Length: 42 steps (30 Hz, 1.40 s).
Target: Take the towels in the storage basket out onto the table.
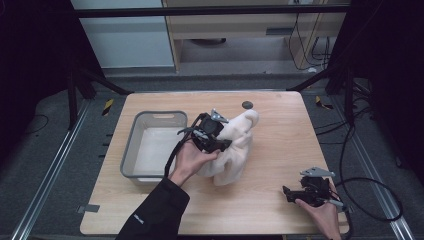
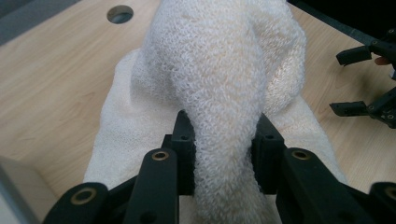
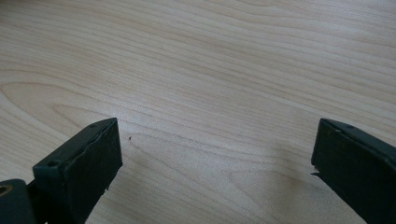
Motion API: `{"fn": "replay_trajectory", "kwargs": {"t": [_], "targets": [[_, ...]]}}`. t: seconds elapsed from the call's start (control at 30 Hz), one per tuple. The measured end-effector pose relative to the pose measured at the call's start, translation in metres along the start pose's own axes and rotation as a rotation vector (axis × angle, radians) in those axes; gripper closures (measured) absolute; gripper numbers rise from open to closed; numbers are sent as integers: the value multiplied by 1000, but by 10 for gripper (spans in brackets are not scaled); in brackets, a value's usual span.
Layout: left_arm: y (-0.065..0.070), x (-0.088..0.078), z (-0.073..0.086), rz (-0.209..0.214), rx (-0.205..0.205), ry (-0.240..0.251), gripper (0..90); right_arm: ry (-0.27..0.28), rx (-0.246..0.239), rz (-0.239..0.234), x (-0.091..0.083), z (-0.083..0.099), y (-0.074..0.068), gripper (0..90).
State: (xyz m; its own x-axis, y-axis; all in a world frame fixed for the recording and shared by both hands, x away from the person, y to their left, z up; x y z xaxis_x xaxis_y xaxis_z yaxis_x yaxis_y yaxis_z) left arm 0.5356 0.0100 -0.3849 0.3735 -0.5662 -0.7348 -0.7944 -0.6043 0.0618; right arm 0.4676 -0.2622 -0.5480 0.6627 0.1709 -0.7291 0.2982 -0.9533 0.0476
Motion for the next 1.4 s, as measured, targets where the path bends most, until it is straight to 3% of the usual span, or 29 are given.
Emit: {"fn": "replay_trajectory", "kwargs": {"t": [0.53,0.87,1.07,1.4], "targets": [[19,52,16,75,-8,-33,659,-6,5,19,-1,0,3,19],[34,71,23,112,8,-41,642,20,37,58,-4,-1,9,41],[41,81,28,138,21,-43,615,24,86,72,-4,1,16,55],[52,94,35,167,54,-32,514,40,71,89,-5,0,18,107]]}}
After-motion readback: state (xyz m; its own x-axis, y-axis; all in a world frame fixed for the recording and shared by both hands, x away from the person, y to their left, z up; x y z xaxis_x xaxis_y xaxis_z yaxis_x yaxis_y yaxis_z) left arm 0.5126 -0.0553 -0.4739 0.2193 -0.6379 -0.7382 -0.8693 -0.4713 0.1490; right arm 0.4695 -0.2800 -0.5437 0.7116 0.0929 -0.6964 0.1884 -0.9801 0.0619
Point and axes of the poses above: each handheld gripper's, and its own axes: x roughly forward along the jaws, z roughly out of its underside, y roughly to its right, the point moved 7 cm from there along x, roughly forward along the jaws, and after that the axes turned 3 degrees about z, right-handed, at the moved point
